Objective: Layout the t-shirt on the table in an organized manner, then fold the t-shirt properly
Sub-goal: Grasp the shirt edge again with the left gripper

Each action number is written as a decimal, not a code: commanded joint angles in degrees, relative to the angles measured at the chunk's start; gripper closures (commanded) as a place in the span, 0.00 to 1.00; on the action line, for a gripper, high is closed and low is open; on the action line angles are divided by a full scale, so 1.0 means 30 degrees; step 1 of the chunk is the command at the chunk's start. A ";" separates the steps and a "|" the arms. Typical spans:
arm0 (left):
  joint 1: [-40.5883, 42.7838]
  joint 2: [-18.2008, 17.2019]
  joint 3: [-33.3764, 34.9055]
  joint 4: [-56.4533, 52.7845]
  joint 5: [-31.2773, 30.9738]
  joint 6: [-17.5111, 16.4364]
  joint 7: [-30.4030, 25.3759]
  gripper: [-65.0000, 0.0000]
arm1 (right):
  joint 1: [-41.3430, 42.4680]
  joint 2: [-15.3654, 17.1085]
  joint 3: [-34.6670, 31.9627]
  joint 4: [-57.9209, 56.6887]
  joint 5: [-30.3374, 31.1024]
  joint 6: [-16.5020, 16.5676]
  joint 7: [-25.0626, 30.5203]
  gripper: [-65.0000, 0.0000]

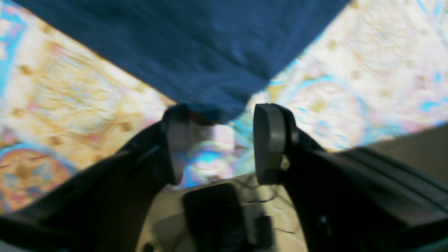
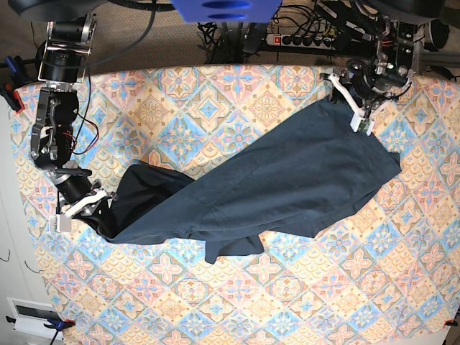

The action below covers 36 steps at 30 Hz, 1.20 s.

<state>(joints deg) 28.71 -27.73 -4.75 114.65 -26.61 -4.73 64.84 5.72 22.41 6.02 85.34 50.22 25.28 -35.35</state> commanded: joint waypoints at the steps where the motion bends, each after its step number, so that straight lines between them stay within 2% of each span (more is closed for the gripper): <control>1: -0.0266 -0.0238 0.0310 0.0333 0.0445 -0.0078 -0.0265 0.55 | 0.0454 0.0279 0.0117 0.0286 0.0389 0.0146 0.0576 0.99; 10: -0.2200 -0.0121 0.5995 0.0274 0.6863 -0.0020 -0.0675 0.55 | 0.0454 0.0279 0.0147 0.0286 0.0389 0.0146 0.0546 0.99; 12: -0.2200 -0.0121 0.6581 0.0274 0.7537 -0.0020 -0.0704 0.55 | 0.0454 0.0279 0.0176 0.0286 0.0389 0.0146 0.0546 0.99; 32: -0.2200 -0.0209 0.6640 -0.1543 0.7654 -0.0020 -0.0675 0.55 | 0.0454 0.0279 0.0205 0.0432 0.0389 0.0146 0.0546 0.99; 33: -0.2229 -0.0209 0.6640 -0.1689 0.7683 -0.0049 -0.0675 0.56 | 0.0454 0.0279 0.0205 0.0432 0.0389 0.0146 0.0546 0.99; 36: -0.2815 -0.0209 0.6640 -0.1982 0.7683 -0.0108 -0.0704 0.70 | 0.0454 0.0279 0.0205 0.0462 0.0389 0.0146 0.0546 0.99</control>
<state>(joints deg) 20.60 -27.77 15.31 108.88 -5.52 -5.91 63.00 5.74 22.22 6.07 85.47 50.22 25.30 -35.38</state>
